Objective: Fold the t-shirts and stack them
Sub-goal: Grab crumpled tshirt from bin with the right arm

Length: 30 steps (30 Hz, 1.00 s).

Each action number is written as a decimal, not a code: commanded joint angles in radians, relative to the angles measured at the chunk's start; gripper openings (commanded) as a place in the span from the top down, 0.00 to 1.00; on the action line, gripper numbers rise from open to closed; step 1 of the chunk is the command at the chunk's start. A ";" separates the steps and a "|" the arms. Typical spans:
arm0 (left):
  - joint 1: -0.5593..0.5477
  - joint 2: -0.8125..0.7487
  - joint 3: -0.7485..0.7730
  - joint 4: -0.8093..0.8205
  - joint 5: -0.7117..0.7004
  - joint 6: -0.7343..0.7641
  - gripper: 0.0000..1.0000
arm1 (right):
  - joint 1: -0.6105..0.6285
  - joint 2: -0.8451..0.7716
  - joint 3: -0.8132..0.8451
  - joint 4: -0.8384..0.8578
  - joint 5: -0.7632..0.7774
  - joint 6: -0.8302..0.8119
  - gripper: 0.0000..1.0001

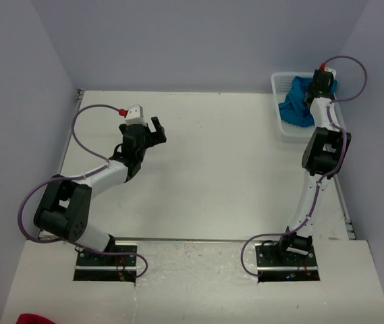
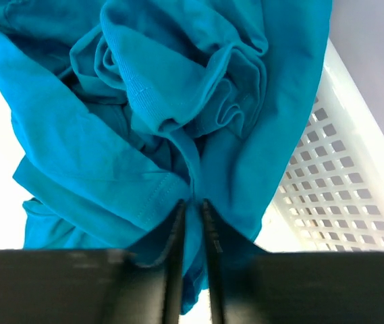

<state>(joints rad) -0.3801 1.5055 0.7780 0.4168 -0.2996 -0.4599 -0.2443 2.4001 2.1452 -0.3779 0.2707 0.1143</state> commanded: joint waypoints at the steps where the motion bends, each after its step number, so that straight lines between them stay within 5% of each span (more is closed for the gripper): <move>1: 0.006 -0.002 0.038 -0.003 -0.007 0.020 0.00 | 0.000 0.001 0.012 0.002 0.015 0.001 0.80; 14: 0.007 -0.005 0.046 -0.003 0.000 0.021 0.00 | 0.000 0.019 0.033 -0.113 0.064 0.030 0.71; 30: 0.007 0.005 0.056 -0.019 0.000 0.027 0.00 | -0.001 0.065 0.104 -0.191 0.051 0.039 0.79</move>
<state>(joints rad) -0.3798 1.5074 0.7872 0.3939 -0.2989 -0.4515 -0.2443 2.4805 2.2379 -0.5510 0.3050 0.1337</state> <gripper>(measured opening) 0.999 0.216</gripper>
